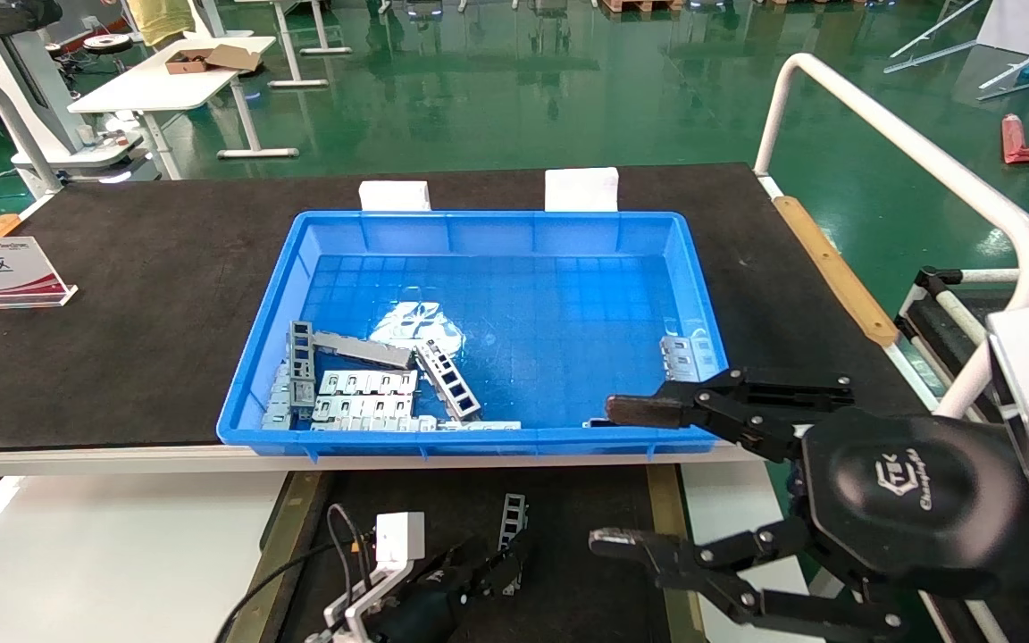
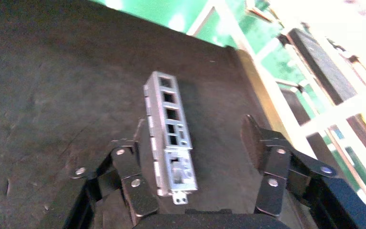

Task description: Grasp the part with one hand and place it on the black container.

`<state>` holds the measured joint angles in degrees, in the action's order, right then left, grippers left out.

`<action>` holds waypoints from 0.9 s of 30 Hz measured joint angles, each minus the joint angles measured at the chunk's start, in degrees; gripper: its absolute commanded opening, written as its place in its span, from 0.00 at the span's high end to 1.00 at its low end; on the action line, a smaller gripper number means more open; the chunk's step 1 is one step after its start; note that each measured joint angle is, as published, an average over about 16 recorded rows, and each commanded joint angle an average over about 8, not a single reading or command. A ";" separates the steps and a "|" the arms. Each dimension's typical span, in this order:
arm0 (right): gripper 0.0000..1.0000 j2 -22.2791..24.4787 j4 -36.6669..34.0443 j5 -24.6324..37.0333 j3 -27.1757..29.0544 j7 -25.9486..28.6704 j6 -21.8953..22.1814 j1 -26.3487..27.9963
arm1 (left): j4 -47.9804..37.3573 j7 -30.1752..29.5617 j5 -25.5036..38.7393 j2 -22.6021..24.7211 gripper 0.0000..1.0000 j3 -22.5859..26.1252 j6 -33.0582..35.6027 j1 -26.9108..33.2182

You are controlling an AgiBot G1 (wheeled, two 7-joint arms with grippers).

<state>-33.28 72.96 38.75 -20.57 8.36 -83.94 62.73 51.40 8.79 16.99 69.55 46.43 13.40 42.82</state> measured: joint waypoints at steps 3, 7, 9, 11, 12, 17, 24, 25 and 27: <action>0.00 0.00 0.00 0.00 0.00 0.00 0.00 0.00 | 1.86 -0.61 0.69 -2.87 0.00 1.57 2.71 0.09; 0.00 0.00 0.00 0.00 -0.01 0.00 0.00 0.00 | 4.78 -2.00 1.60 -7.05 0.00 3.94 6.27 0.40; 0.00 0.00 0.00 0.00 -0.01 0.00 0.00 0.00 | 6.29 -2.86 2.00 -9.11 0.00 5.06 7.87 0.65; 0.00 0.00 0.00 -0.01 -0.01 0.00 0.00 0.00 | 7.78 -3.76 2.35 -11.12 0.00 6.07 9.36 0.94; 0.00 0.00 0.00 -0.01 -0.01 0.00 0.00 0.00 | 8.49 -4.21 2.50 -12.10 0.00 6.52 10.07 1.10; 0.00 0.01 0.00 -0.01 -0.01 -0.01 0.01 0.00 | 11.85 -6.35 2.96 -16.71 0.00 8.18 13.30 1.88; 0.00 0.01 0.00 -0.01 -0.02 -0.01 0.01 0.01 | 15.98 -8.50 3.20 -22.12 0.00 9.12 16.76 2.84; 0.00 0.01 0.00 -0.01 -0.02 -0.01 0.01 0.01 | 16.58 -8.71 3.21 -22.81 0.00 9.16 17.20 2.95; 0.00 0.01 0.00 -0.01 -0.02 -0.01 0.01 0.01 | 17.77 -9.07 3.25 -24.12 0.00 9.19 18.02 3.20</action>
<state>-33.27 72.96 38.74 -20.59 8.35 -83.93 62.74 69.17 -0.28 20.24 45.43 55.62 31.42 46.02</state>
